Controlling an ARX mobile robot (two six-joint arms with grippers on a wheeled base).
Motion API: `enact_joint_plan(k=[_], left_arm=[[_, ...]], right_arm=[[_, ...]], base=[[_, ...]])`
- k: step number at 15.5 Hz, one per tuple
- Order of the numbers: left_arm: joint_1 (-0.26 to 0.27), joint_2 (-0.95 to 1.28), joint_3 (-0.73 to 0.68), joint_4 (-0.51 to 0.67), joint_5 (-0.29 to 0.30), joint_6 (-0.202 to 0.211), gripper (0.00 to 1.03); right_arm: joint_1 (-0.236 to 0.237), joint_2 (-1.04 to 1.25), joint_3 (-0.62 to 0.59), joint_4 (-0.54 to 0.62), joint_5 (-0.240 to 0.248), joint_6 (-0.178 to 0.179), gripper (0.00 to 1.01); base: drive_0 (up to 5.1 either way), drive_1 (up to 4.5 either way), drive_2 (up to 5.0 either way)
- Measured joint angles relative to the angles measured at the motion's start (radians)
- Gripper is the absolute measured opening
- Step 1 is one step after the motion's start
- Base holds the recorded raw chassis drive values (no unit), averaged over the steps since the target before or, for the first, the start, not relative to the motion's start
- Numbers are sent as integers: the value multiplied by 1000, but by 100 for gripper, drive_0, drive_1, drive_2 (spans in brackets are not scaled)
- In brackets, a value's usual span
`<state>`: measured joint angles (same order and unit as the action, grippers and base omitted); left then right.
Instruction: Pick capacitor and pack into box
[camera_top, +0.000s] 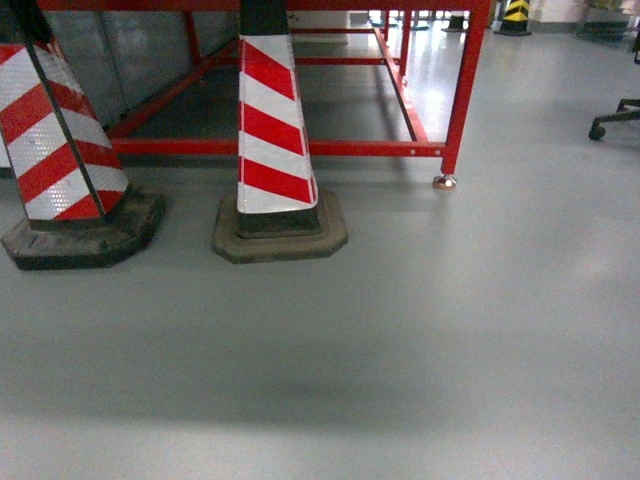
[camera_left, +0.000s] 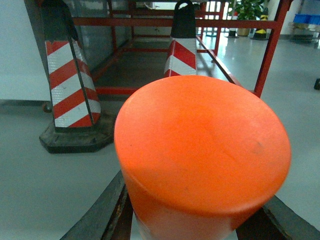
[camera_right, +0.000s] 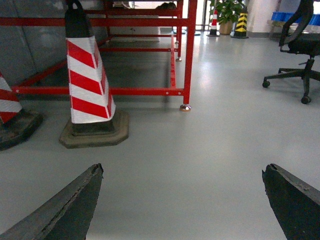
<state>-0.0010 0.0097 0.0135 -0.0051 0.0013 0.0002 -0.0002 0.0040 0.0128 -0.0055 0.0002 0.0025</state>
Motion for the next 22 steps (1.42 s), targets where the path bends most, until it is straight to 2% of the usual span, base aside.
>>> enact_joint_plan(k=[2,10,22], left_arm=[[0,0,0,-1,-2,0,44],[-1,0,0,-1,-3,0,44],[-1,0,0,-2,-2,0,44]], right_arm=[[0,0,0,-1,0,0,98],[0,0,0,0,-2,0,98],[0,0,0,0,-1,0,98]], base=[[-503,243,243],[0,0,0],[4,384,-375]])
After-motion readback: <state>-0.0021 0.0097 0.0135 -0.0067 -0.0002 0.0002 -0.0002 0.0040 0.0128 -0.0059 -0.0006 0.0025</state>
